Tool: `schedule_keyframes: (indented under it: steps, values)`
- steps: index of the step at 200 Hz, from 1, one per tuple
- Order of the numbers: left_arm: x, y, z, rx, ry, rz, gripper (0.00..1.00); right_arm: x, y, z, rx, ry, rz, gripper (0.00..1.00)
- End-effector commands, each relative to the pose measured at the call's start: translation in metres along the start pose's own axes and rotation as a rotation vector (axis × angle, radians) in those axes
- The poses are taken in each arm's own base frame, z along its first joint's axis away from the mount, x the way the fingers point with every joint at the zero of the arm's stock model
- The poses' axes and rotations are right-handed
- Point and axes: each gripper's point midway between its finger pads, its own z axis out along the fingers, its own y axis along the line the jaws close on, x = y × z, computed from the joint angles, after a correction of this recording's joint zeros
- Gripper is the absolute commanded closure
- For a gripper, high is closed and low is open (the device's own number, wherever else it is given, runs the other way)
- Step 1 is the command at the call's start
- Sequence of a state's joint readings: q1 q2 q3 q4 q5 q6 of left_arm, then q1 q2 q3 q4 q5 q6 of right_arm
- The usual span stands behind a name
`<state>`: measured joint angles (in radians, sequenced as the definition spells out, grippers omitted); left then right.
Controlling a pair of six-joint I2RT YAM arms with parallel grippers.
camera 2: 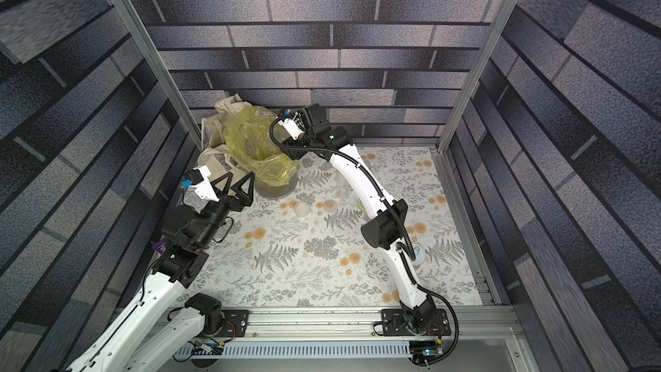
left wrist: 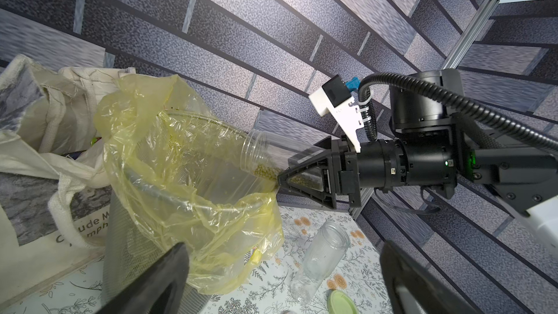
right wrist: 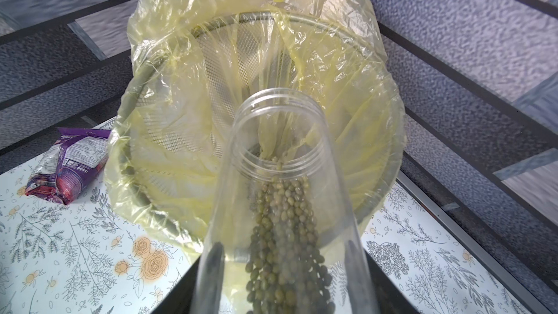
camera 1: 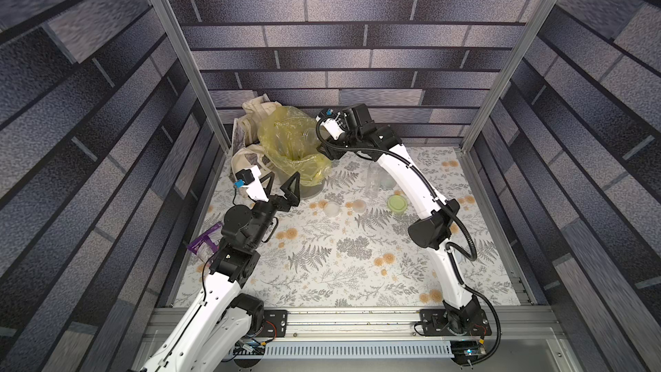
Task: Empty moldy mung beans from jars
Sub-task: Pour the moldy mung beans from the jar into the trash bin.
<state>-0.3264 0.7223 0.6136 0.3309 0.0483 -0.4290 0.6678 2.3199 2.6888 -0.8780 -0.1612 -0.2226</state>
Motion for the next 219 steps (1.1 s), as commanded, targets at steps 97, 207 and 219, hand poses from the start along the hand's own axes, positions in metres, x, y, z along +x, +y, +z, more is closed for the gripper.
schedule_keyframes:
  steps: [97, 207, 219]
  values:
    - [-0.022, -0.009, 0.026, -0.002, 0.017, -0.135, 0.00, -0.056, 0.011, -0.049, 0.042, -0.526, -0.085, 0.54]
    - [-0.017, -0.007, 0.069, 0.030, 0.055, -0.166, 0.00, -0.053, 0.001, -0.076, 0.153, -0.827, -0.046, 0.53]
    - [-0.019, -0.010, 0.073, 0.053, 0.049, -0.175, 0.00, -0.051, 0.003, -0.085, 0.156, -0.889, -0.045, 0.52]
